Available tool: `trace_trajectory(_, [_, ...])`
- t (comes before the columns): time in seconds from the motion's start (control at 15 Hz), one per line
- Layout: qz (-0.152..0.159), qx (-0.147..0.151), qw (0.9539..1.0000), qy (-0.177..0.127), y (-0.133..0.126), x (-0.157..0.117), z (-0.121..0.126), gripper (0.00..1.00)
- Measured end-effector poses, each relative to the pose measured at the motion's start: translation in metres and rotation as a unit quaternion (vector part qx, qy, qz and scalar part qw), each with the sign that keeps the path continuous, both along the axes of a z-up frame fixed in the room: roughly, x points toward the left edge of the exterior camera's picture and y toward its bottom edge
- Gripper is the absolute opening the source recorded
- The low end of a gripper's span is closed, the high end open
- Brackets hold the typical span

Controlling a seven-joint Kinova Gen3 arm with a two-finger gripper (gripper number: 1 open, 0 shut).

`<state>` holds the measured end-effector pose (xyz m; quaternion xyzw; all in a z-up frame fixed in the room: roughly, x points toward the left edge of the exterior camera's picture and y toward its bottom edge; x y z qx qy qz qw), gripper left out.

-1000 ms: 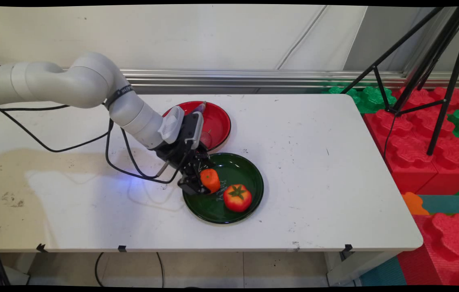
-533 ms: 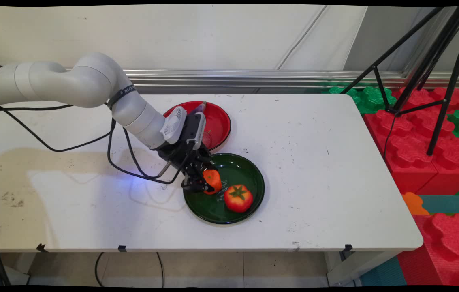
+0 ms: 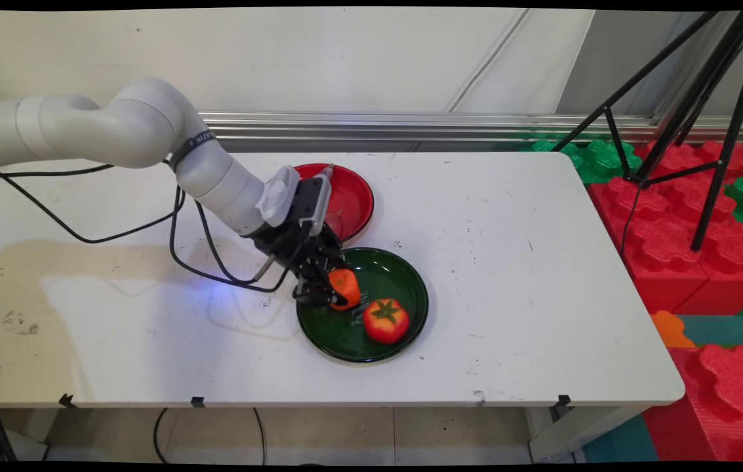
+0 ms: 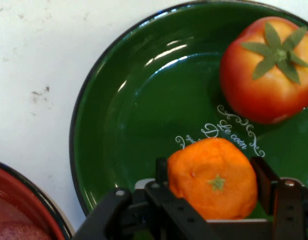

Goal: Place the picked object on the table

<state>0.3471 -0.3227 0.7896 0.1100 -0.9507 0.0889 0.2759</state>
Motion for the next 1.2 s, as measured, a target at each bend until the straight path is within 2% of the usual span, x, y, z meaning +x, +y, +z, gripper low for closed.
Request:
trace_trajectory(0.67, [0.013,-0.008,0.9995,0.029,0.012,0.022,0.033,0.00])
trace_trajectory(1.2, [0.029,-0.013,0.9984,0.046,0.033,0.063,0.066,0.00])
